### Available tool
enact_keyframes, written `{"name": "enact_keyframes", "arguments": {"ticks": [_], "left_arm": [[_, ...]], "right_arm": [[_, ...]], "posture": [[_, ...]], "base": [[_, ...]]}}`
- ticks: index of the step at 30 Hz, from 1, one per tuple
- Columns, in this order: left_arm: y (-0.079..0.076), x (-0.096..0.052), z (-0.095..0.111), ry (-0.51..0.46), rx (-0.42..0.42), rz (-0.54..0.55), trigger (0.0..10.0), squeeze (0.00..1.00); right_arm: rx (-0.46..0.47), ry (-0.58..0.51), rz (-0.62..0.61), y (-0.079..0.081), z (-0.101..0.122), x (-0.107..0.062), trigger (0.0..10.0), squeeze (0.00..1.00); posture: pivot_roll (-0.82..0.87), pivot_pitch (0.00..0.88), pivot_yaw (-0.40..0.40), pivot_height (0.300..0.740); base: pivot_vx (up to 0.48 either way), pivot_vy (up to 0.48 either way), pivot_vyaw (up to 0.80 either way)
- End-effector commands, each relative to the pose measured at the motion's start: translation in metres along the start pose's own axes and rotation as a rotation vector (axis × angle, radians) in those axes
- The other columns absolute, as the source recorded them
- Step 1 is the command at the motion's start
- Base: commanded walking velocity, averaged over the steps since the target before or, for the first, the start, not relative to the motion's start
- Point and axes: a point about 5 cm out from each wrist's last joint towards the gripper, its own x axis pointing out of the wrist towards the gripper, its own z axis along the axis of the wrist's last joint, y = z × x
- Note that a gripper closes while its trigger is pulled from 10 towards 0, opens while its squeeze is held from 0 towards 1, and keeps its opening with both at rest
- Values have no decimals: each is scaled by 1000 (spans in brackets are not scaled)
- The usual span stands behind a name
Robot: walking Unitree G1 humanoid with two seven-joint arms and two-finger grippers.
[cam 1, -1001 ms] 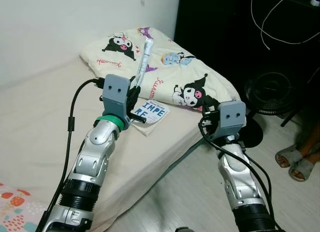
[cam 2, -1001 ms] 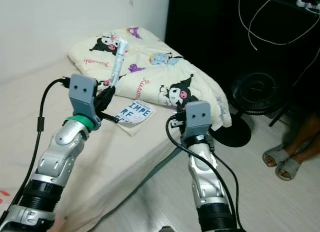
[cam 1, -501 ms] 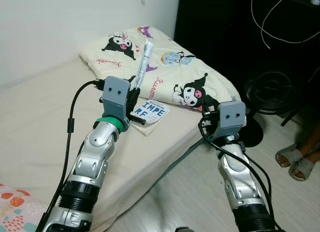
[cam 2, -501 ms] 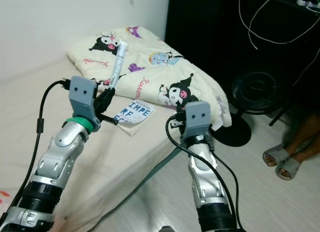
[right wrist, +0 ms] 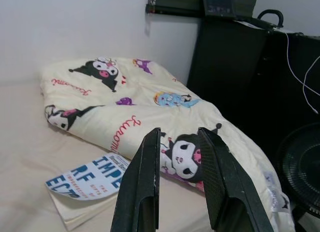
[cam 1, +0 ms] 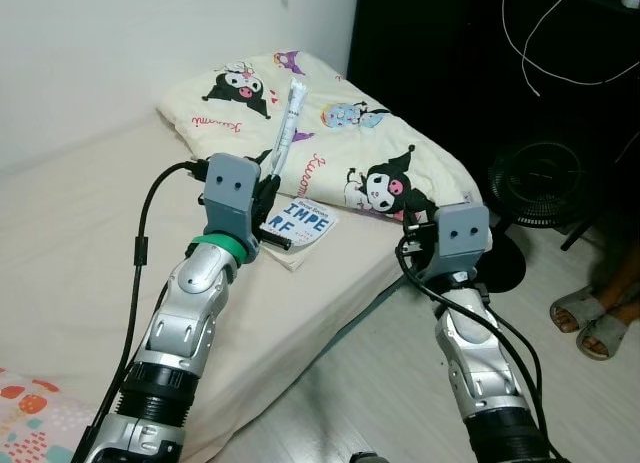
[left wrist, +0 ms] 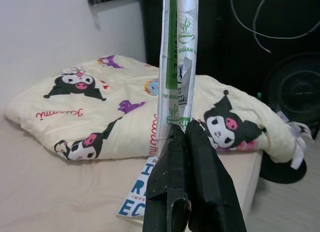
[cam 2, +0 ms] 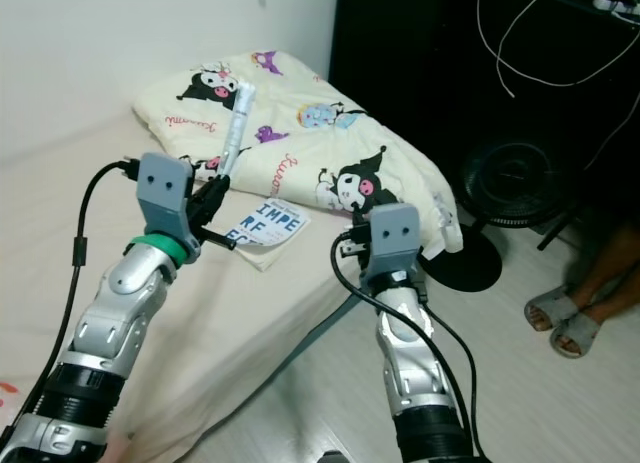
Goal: Clean up the room
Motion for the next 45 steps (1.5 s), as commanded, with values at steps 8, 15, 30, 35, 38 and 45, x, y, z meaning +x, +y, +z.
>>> {"name": "enact_keyframes", "arguments": {"ticks": [8,15,30,35,38,45], "left_arm": [[-1,-1,-3,7,5,3,10000,0],[0,0,-4,10,7,9,10000,0],[1,1,-2,8,18,8,10000,0],[0,2,0,-6,52,10,10000,0],[1,3,1,-6,69,14,10000,0],[1,3,1,-6,66,9,10000,0]], "right_arm": [[-4,12,2,-1,-4,-3,10000,0],[-4,12,1,0,-4,-3,10000,0],[1,9,-3,0,-4,-3,10000,0],[2,8,-5,1,-4,-3,10000,0],[2,8,-6,0,-4,-3,10000,0],[3,8,-7,0,-4,-3,10000,0]], "posture": [[-78,18,43,714],[-79,18,45,714],[-79,16,52,714],[-80,16,54,714],[-80,16,55,714],[-80,16,56,714]], "base": [[0,-465,0],[0,-325,0],[0,-297,0],[0,0,0],[0,-383,0],[0,-468,0]]}}
